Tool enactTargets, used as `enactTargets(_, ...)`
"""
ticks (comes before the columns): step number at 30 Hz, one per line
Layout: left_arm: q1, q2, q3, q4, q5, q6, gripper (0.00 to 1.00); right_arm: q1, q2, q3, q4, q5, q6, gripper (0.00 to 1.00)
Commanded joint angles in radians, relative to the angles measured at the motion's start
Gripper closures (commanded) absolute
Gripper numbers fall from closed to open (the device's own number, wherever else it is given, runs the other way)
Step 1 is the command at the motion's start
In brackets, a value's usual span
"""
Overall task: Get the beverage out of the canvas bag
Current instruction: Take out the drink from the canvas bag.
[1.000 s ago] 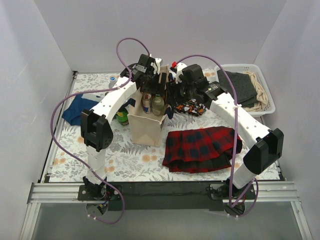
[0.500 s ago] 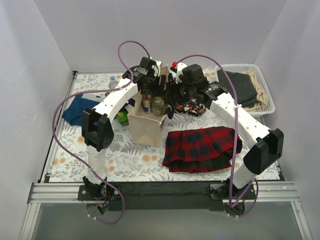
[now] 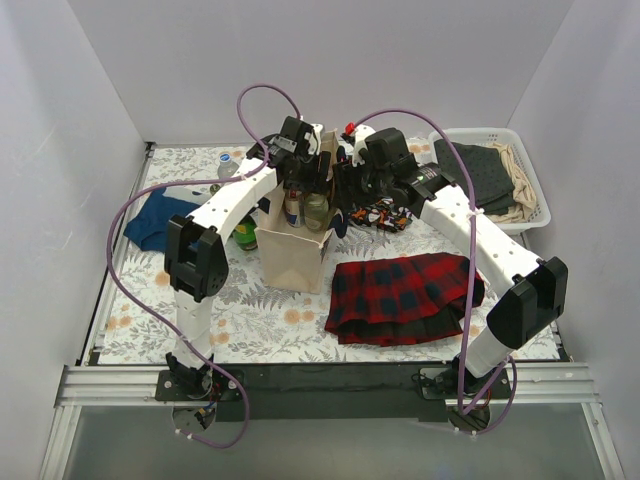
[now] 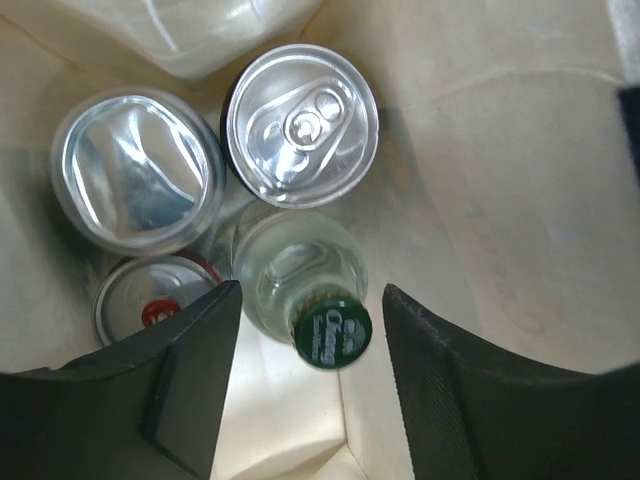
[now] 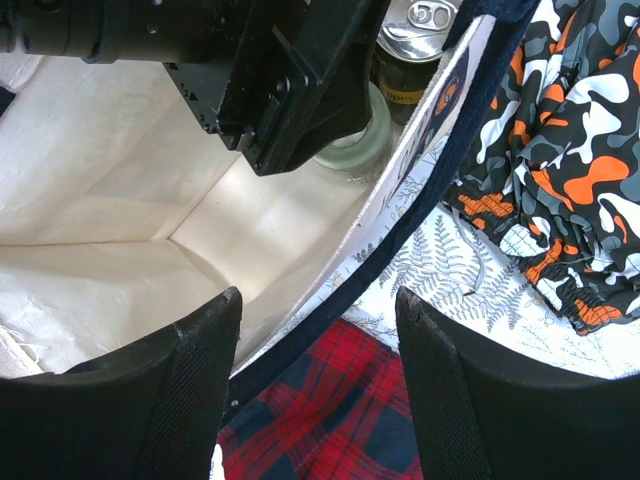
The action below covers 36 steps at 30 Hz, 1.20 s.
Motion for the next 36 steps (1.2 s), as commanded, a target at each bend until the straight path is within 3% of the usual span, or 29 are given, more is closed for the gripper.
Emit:
enactTargets(1, -0.002, 0.024, 0.01, 0.025, -0.018, 0.003, 0.47, -0.013, -0.037, 0.014, 0.028, 0.006, -0.009, 0.32)
enactTargets(12, -0.01, 0.043, 0.016, 0.025, -0.018, 0.003, 0.53, -0.022, -0.042, 0.006, 0.028, 0.002, -0.01, 0.31)
enactTargets(22, -0.021, 0.034, 0.021, 0.004, -0.016, 0.012, 0.95, -0.025, -0.042, 0.006, 0.03, -0.001, -0.01, 0.31)
enactTargets(36, -0.04, 0.018, 0.034, -0.045, -0.053, 0.005, 0.6, -0.028, -0.042, 0.0, 0.028, -0.006, -0.012, 0.3)
